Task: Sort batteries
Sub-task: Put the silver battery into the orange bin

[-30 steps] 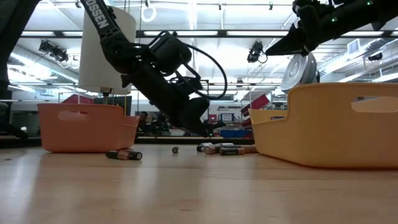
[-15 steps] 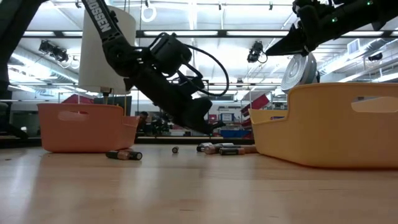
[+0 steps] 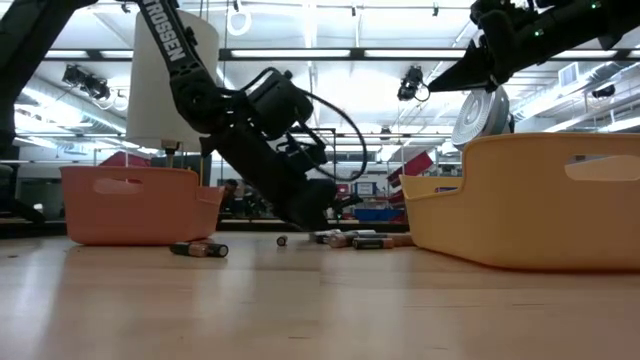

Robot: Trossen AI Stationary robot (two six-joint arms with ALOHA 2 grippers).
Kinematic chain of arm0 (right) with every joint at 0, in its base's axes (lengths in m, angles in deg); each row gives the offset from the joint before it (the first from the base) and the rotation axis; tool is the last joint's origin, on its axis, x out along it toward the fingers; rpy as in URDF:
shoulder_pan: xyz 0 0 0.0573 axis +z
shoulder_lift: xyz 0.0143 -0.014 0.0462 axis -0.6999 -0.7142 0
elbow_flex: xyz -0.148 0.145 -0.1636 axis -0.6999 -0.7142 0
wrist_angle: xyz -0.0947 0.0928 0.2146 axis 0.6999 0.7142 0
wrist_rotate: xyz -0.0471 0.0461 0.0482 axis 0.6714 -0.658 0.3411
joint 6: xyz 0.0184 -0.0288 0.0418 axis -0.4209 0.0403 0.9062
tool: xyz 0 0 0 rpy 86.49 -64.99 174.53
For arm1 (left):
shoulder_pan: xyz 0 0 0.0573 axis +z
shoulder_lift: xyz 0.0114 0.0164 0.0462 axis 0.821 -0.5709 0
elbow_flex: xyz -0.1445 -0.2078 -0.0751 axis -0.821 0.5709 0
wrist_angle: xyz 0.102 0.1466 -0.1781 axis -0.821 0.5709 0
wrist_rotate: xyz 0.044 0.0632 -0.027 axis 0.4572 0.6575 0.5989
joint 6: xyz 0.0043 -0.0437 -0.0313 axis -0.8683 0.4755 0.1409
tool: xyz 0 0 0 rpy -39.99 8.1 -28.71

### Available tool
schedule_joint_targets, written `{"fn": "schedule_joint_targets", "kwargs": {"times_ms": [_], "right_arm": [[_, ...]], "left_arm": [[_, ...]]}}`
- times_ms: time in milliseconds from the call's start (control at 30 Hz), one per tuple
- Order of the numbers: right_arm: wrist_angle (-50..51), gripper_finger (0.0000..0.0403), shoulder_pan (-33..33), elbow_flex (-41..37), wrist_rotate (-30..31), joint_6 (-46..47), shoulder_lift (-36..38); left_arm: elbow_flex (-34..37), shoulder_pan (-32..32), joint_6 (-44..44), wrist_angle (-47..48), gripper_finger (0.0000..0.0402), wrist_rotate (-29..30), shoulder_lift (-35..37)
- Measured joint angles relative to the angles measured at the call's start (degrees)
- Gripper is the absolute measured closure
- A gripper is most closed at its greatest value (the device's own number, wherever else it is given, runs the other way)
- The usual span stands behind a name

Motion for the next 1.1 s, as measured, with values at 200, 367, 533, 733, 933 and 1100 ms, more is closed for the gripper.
{"fn": "schedule_joint_targets", "kwargs": {"times_ms": [200, 367, 533, 733, 933, 1100], "right_arm": [[0.1, 0.0400, 0.0, 0.0, 0.0, -0.1, 0.0], [0.1, 0.0400, 0.0, 0.0, 0.0, -0.4, 0.0], [0.1, 0.0400, 0.0, 0.0, 0.0, -0.4, 0.0], [0.1, 0.0400, 0.0, 0.0, 0.0, -0.5, 0.0], [0.1, 0.0400, 0.0, 0.0, 0.0, -0.5, 0.0], [0.1, 0.0400, 0.0, 0.0, 0.0, -0.5, 0.0]], "left_arm": [[-0.2, 0.4, 1.5, 1.8, 0.0286, -0.1, -0.2], [-0.1, 0.4, 0.4, 0.5, 0.0292, -0.8, -0.2], [0.0, 0.4, -0.1, -0.1, 0.0343, -1.3, -0.3], [0.0, 0.4, -1.4, -0.4, 0.0372, -1.6, -0.3], [0.0, 0.4, -1.5, -0.4, 0.0372, -1.9, -0.1], [0.1, 0.4, -1.9, 0.0, 0.0372, -2.1, 1.1]]}}
